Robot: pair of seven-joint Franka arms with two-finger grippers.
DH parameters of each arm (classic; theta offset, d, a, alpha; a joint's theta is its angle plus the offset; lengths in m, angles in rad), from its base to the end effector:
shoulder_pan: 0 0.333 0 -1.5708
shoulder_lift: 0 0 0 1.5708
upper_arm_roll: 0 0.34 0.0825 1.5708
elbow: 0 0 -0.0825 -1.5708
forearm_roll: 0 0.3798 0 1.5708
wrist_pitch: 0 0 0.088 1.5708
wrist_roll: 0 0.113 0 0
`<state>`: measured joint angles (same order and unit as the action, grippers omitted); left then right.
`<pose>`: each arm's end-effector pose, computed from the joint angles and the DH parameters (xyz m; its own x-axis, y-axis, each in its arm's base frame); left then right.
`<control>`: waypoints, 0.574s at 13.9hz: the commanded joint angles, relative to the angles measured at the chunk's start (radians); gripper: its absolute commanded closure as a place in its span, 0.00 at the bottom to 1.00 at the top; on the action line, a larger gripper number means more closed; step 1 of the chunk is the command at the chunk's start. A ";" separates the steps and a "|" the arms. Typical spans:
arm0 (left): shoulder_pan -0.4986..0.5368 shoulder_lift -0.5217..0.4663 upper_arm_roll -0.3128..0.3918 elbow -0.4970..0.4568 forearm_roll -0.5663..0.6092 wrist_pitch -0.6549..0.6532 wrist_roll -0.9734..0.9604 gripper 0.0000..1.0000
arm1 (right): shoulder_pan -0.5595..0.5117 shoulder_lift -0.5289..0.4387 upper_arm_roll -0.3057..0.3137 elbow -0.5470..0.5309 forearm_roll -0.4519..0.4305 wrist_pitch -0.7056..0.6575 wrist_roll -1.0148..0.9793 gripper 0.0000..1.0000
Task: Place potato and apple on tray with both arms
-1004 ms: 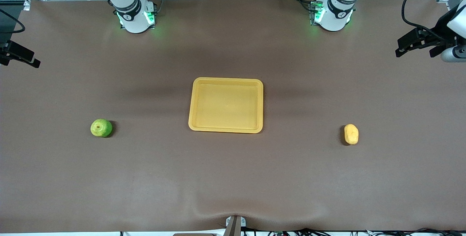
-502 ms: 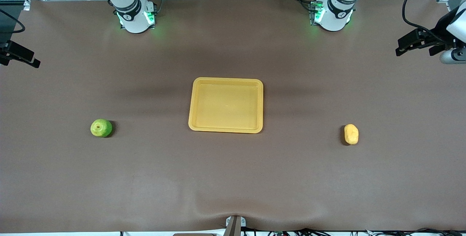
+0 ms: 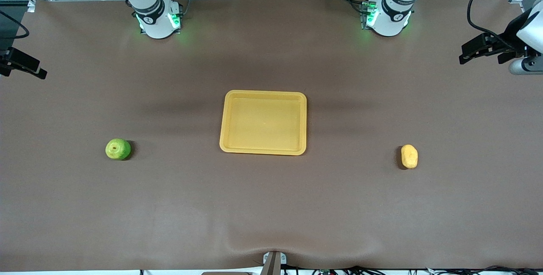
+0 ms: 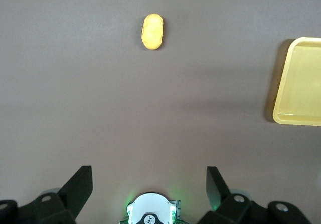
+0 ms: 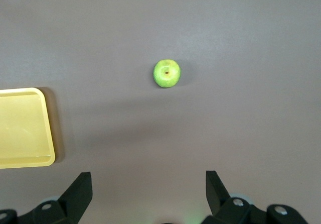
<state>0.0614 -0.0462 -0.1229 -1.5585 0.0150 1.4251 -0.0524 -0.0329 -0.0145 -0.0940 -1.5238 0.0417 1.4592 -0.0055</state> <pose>0.5180 -0.0318 0.6606 0.9963 -0.0061 -0.0862 -0.0083 -0.9996 -0.0252 0.5301 -0.0629 0.6627 0.9920 -0.1163 -0.0498 -0.1184 -0.9920 -0.0433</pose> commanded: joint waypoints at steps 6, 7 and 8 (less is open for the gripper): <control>0.014 -0.009 0.002 -0.126 -0.003 0.106 0.000 0.00 | -0.010 0.002 0.002 0.010 -0.013 -0.005 -0.007 0.00; 0.014 -0.009 0.002 -0.147 -0.001 0.130 0.000 0.00 | -0.010 0.002 0.004 0.010 -0.013 -0.003 -0.007 0.00; 0.014 -0.009 0.002 -0.176 -0.001 0.170 0.000 0.00 | -0.010 0.002 0.002 0.010 -0.013 -0.002 -0.007 0.00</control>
<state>0.0695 -0.0422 -0.1205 -1.6801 0.0150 1.5358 -0.0524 -0.0332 -0.0145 -0.0961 -1.5237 0.0412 1.4593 -0.0055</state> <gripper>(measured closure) 0.000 0.000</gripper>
